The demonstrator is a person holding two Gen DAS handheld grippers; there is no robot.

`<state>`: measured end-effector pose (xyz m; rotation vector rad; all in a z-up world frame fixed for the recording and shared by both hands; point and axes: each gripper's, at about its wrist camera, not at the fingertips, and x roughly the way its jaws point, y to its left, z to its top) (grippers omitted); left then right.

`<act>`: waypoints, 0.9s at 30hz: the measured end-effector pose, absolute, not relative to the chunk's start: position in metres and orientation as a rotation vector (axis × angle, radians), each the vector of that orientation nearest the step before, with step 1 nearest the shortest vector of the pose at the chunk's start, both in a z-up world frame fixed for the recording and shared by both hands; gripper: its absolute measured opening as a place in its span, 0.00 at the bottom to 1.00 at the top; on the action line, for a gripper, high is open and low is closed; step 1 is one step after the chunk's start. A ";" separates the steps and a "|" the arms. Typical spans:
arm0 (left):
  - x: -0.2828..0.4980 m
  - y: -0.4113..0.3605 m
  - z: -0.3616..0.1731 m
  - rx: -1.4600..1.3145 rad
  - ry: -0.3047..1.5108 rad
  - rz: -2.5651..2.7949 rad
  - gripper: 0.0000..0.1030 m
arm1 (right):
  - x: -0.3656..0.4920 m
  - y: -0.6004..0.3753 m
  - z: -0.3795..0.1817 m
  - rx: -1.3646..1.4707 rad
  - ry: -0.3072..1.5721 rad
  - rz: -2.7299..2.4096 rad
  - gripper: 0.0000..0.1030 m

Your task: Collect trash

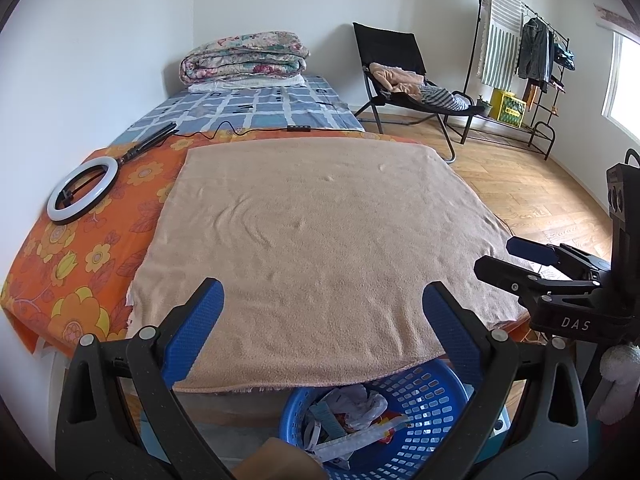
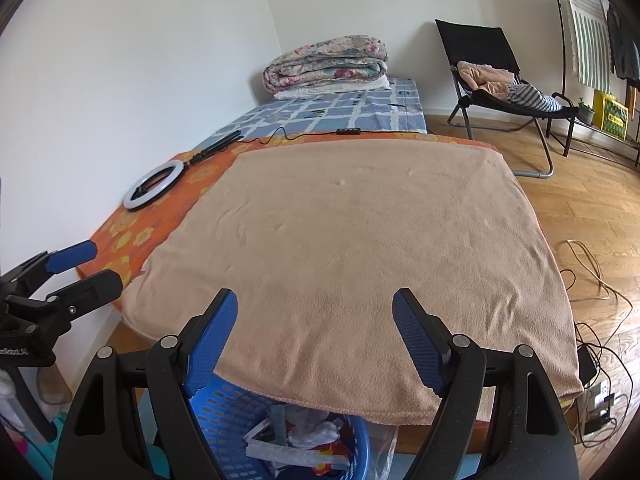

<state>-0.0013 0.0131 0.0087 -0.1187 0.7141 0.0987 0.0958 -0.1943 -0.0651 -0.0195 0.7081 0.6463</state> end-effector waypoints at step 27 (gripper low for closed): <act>-0.002 0.013 0.008 -0.117 0.711 0.101 0.98 | 0.095 -0.193 -0.068 -0.020 0.714 0.648 0.78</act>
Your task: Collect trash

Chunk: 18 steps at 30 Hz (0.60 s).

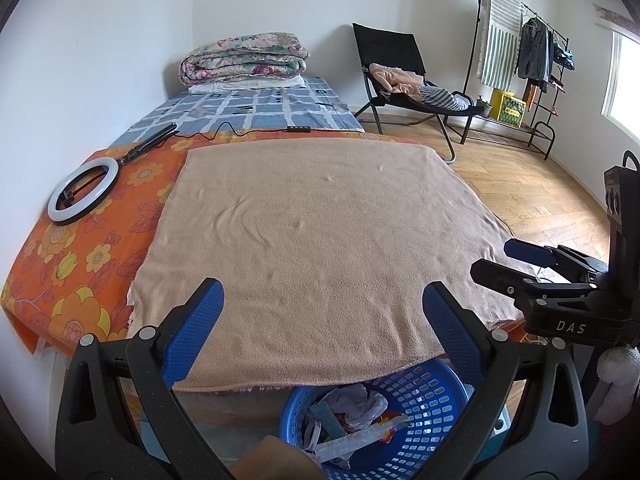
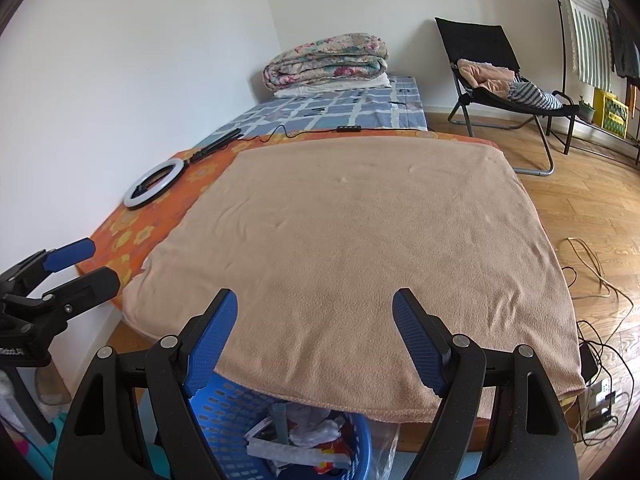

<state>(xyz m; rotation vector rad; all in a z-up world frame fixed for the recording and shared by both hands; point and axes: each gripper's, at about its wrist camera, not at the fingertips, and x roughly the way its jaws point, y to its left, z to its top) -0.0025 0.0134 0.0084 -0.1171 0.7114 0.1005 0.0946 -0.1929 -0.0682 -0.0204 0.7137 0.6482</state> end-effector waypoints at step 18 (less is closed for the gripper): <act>-0.009 0.011 0.017 -0.118 0.694 0.121 0.98 | 0.095 -0.196 -0.070 -0.032 0.712 0.647 0.78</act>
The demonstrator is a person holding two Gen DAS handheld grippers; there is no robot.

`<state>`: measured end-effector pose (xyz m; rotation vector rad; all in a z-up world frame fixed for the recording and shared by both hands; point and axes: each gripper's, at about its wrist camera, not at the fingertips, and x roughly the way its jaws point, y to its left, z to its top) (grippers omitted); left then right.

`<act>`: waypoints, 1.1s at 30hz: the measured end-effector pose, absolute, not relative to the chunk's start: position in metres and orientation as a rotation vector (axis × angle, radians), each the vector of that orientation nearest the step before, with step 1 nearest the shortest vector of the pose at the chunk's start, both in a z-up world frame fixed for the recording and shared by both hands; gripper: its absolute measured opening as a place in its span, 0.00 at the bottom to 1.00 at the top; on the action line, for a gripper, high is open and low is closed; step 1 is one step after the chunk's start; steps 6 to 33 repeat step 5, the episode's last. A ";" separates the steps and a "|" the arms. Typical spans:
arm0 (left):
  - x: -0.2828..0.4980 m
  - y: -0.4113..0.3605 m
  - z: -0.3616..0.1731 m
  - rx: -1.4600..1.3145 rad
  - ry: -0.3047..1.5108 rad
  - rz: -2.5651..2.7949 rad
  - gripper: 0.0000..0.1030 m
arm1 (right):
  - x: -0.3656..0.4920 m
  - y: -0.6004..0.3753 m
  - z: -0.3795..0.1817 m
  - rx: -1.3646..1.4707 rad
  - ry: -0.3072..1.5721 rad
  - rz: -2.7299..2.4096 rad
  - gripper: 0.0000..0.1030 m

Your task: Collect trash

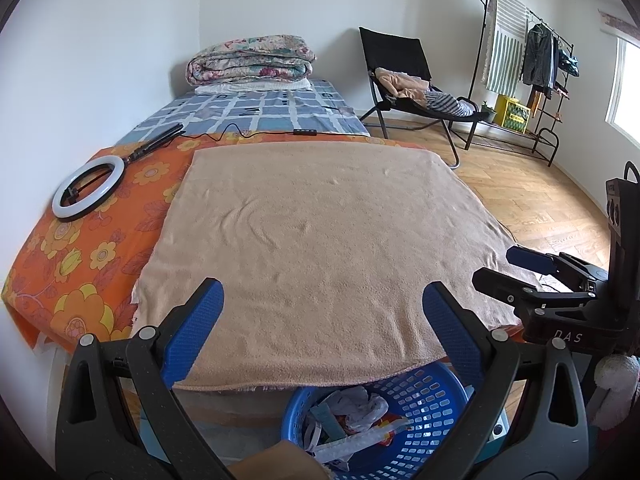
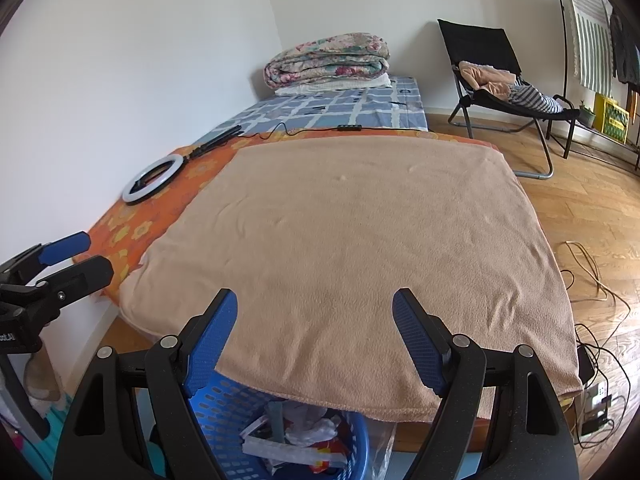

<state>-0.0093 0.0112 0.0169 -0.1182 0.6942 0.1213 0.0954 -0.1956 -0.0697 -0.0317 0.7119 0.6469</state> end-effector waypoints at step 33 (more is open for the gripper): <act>-0.009 0.010 0.016 -0.115 0.689 0.126 0.98 | 0.095 -0.195 -0.070 -0.032 0.713 0.646 0.78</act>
